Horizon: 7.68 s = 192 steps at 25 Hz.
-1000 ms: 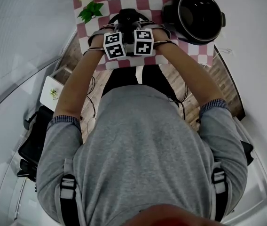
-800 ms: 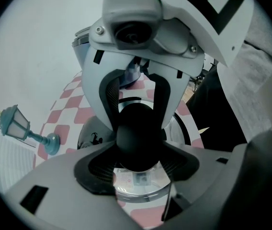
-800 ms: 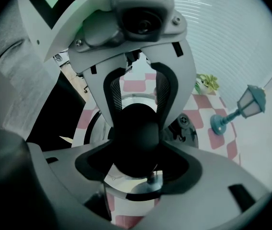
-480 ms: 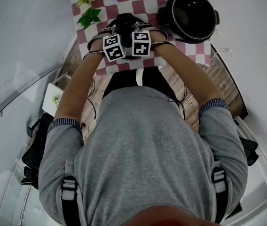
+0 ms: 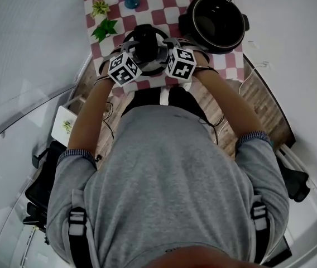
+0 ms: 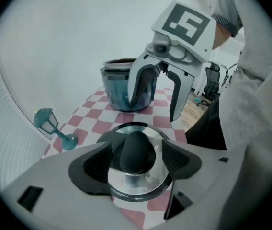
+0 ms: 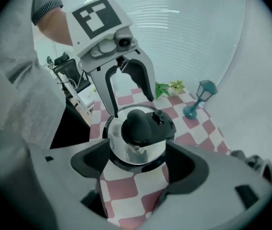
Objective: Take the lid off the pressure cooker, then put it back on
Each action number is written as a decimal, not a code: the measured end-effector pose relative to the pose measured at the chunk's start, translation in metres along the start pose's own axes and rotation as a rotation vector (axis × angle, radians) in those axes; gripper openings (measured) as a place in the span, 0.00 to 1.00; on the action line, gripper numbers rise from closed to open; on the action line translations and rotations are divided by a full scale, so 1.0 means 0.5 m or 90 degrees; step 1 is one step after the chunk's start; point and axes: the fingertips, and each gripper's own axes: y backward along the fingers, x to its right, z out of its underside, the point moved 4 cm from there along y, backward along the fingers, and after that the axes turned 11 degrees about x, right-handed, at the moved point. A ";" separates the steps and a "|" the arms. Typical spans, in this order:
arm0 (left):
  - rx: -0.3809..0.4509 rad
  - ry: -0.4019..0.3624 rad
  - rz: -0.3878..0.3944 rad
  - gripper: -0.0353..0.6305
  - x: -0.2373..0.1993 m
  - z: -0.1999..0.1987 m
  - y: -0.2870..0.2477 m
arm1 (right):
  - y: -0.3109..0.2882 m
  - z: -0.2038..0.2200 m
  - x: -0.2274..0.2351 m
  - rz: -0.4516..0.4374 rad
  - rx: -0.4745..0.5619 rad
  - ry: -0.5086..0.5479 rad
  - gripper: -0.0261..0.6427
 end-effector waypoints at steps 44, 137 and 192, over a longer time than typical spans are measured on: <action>0.616 0.045 -0.298 0.57 0.070 -0.516 0.268 | 0.591 -0.109 0.078 0.345 0.639 -0.112 0.62; -0.098 -0.089 0.147 0.50 -0.024 0.039 -0.045 | -0.105 -0.071 0.022 -0.084 -0.103 0.077 0.47; -0.070 -0.369 0.241 0.50 -0.071 -0.551 -0.142 | 0.428 0.023 0.256 0.160 -0.059 -0.074 0.47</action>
